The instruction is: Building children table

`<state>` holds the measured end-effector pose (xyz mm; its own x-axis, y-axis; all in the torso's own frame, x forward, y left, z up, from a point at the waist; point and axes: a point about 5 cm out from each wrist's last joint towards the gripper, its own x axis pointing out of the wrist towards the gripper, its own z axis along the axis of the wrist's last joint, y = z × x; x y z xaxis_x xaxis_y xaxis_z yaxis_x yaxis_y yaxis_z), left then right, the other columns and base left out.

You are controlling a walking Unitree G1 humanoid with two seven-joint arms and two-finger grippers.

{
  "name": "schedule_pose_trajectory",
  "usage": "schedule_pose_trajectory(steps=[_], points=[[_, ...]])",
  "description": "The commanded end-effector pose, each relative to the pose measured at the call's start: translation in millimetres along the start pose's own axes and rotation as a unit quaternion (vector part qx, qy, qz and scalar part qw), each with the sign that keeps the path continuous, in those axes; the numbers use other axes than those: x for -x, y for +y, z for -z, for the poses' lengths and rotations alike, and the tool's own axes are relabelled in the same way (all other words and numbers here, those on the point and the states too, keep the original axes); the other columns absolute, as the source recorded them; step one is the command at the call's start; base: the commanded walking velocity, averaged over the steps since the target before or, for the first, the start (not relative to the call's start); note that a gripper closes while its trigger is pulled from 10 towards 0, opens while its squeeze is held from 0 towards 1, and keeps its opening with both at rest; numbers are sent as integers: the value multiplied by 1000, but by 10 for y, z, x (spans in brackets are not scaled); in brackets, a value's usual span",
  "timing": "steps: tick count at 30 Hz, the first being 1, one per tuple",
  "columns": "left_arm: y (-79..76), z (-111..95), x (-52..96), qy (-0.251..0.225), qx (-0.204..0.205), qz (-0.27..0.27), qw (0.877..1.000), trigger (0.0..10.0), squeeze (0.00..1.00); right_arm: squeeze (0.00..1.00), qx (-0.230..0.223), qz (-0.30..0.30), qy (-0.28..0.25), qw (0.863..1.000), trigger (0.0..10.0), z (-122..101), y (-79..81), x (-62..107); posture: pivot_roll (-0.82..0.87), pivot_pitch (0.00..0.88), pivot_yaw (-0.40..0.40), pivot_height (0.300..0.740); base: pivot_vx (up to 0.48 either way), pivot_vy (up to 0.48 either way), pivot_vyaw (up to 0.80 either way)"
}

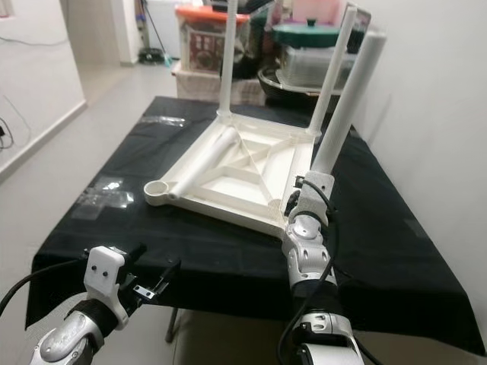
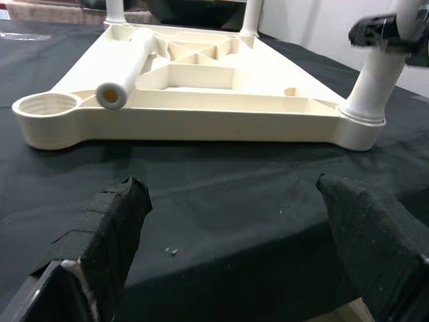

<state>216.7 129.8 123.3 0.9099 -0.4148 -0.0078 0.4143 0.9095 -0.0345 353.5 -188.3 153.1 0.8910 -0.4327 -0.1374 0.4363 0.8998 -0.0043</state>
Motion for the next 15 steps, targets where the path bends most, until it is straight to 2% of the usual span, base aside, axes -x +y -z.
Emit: schedule_pose_trajectory(steps=[1, 5, 6, 7, 10, 11, 12, 13, 14, 15], points=[[-17, 23, -8, 6, 3, 3, 1000, 10000, 0, 1000, 8, -14, -7, 1000, 10000, -18, 13, 62, 55, 0, -88, 740, 0, 0, 0], [-15, 23, 17, 7, 4, 2, 1000, 10000, 0, 1000, 32, -50, -8, 998, 10000, 13, -41, 285, 45, 0, -91, 740, 0, 0, 0], [-15, 23, 17, 7, 4, 2, 1000, 10000, 0, 1000, 32, -50, -8, 998, 10000, 13, -41, 285, 45, 0, -91, 740, 0, 0, 0], [-1, 20, 48, 8, 4, -4, 1000, 10000, 0, 1000, 41, -77, 6, 996, 10000, 60, -81, 431, 40, 0, -92, 740, 0, 0, 0], [8, 17, 62, 8, 5, -8, 1000, 10000, 0, 1000, 43, -100, 10, 994, 10000, 69, -84, 518, 23, 0, -88, 740, 0, 0, 0], [14, 17, 69, 8, 7, -9, 1000, 10000, 0, 1000, 44, -139, 15, 989, 10000, 70, -57, 612, 11, 0, -82, 740, 0, 0, 0], [14, 17, 69, 8, 7, -9, 1000, 10000, 0, 1000, 44, -139, 15, 989, 10000, 70, -57, 612, 11, 0, -82, 740, 0, 0, 0], [10, 17, 64, 8, 8, -7, 1000, 10000, 0, 1000, 50, -199, 15, 979, 10000, 61, -10, 732, -6, 0, -72, 740, 0, 0, 0], [10, 17, 64, 8, 8, -7, 1000, 10000, 0, 1000, 50, -199, 15, 979, 10000, 61, -10, 732, -6, 0, -72, 740, 0, 0, 0], [2, 21, 57, 9, 10, -2, 1000, 10000, 0, 1000, 59, -255, 15, 965, 10000, 62, 24, 848, -13, 0, -65, 740, 0, 0, 0]])
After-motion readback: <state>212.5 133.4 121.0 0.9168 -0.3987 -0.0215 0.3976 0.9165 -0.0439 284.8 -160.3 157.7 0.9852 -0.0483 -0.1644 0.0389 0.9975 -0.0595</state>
